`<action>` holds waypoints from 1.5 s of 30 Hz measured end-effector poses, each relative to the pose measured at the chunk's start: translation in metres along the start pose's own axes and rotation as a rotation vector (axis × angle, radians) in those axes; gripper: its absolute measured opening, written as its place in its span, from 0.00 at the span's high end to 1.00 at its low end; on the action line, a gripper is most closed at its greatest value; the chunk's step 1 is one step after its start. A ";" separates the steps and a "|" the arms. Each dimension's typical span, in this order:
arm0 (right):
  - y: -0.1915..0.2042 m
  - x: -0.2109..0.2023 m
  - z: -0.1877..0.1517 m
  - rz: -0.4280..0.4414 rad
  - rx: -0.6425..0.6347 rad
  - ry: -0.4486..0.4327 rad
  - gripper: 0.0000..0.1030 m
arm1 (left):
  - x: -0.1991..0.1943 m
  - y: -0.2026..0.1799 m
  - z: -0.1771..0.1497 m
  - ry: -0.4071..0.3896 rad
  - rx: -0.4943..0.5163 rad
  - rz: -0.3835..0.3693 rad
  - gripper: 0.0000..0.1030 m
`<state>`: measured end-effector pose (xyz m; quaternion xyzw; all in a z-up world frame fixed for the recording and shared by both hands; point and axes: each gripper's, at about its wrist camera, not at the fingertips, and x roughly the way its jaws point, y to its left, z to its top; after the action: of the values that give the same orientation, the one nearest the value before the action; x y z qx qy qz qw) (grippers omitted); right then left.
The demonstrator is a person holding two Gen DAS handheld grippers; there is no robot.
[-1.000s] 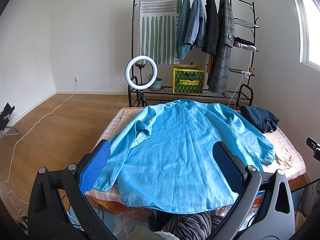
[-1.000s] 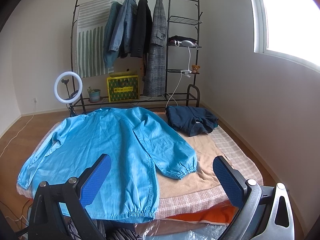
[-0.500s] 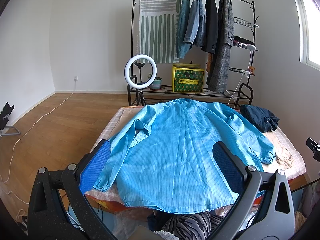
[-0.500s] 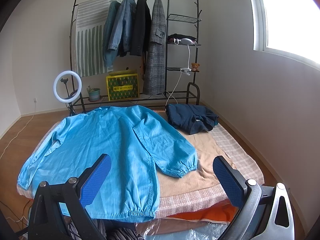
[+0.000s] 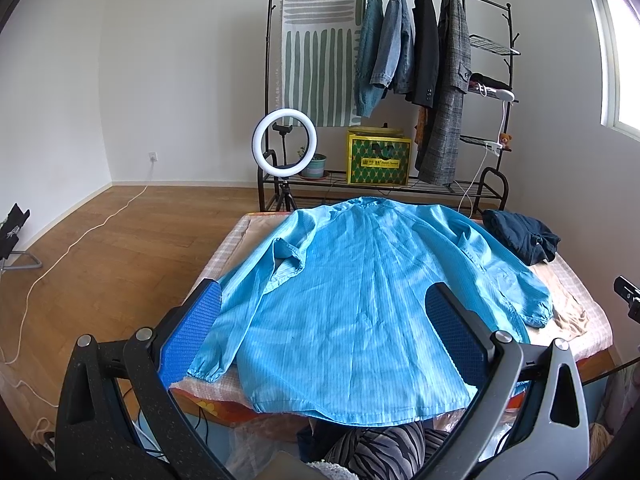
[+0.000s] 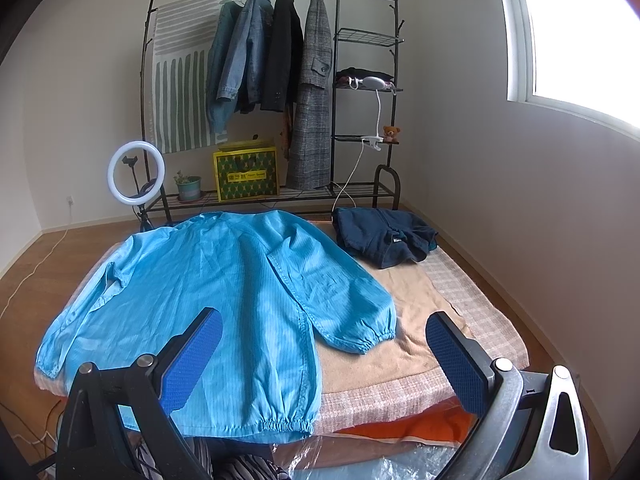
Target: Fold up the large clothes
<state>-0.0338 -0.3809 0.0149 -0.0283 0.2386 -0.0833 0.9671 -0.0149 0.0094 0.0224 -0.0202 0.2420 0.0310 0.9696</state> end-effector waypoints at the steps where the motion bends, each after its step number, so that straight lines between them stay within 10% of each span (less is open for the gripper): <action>1: 0.000 0.000 0.000 0.000 0.000 0.001 0.00 | 0.000 0.000 0.000 0.000 0.000 0.001 0.00; 29: 0.039 0.028 0.014 0.018 0.015 0.006 0.00 | 0.066 0.124 -0.038 0.033 -0.111 0.093 0.00; 45: 0.097 0.042 0.012 0.203 -0.031 -0.002 0.00 | 0.196 0.291 -0.133 0.362 -0.548 -0.049 0.39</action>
<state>0.0222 -0.2929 -0.0028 -0.0190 0.2406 0.0187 0.9703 0.0751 0.3020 -0.1945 -0.2912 0.3925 0.0675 0.8698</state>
